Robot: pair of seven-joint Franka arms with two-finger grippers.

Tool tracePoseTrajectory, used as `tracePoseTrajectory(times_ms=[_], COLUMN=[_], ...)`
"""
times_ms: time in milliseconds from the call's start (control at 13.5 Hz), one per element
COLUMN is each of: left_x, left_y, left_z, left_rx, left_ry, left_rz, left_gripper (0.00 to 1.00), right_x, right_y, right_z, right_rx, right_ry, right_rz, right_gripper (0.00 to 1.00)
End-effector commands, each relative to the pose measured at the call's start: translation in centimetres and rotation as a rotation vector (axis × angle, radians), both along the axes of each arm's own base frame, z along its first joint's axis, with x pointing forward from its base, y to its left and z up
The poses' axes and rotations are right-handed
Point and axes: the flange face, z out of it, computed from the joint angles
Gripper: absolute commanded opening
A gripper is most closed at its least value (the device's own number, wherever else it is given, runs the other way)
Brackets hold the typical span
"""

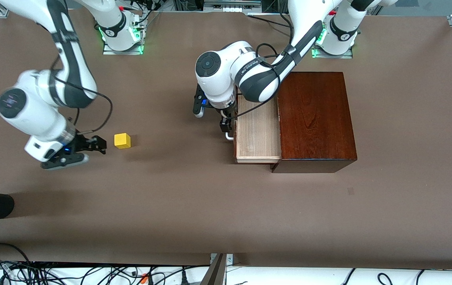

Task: Open drawer, take yellow block, close drawer
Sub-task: 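Open the right gripper to release the yellow cube on the table, then push the drawer handle into the box with the left gripper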

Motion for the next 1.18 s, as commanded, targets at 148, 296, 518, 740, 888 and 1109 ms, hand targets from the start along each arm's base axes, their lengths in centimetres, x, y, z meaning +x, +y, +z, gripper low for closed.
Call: tracePoseTrajectory(times_ms=[148, 296, 518, 740, 888, 1109], left_x=[0.4, 0.7, 0.4, 2.0, 2.2, 2.6], left_y=[2.3, 3.1, 4.0, 7.0, 8.5, 10.3], left_z=[0.7, 0.6, 0.4, 0.2, 0.8, 0.9], left_rx=[0.12, 0.16, 0.21, 0.226, 0.235, 0.25], left_ry=[-0.017, -0.015, -0.015, -0.002, -0.003, 0.004], left_rz=[-0.011, -0.008, -0.016, 0.025, 0.04, 0.054], left_gripper=[1.0, 1.0, 1.0, 1.0, 1.0, 1.0], right_x=[-3.3, -3.4, -4.0, -4.9, -5.3, -5.5], right_y=[-0.3, -1.4, -2.1, -1.2, -0.9, -0.4], right_z=[10.2, 14.6, 18.9, 21.9, 23.0, 23.4], right_rx=[0.046, 0.047, 0.042, 0.028, 0.017, -0.023], right_ry=[0.03, 0.086, 0.129, 0.157, 0.152, 0.143], right_rz=[-0.064, -0.085, -0.074, -0.052, -0.042, -0.022], right_gripper=[1.0, 1.0, 1.0, 1.0, 1.0, 1.0])
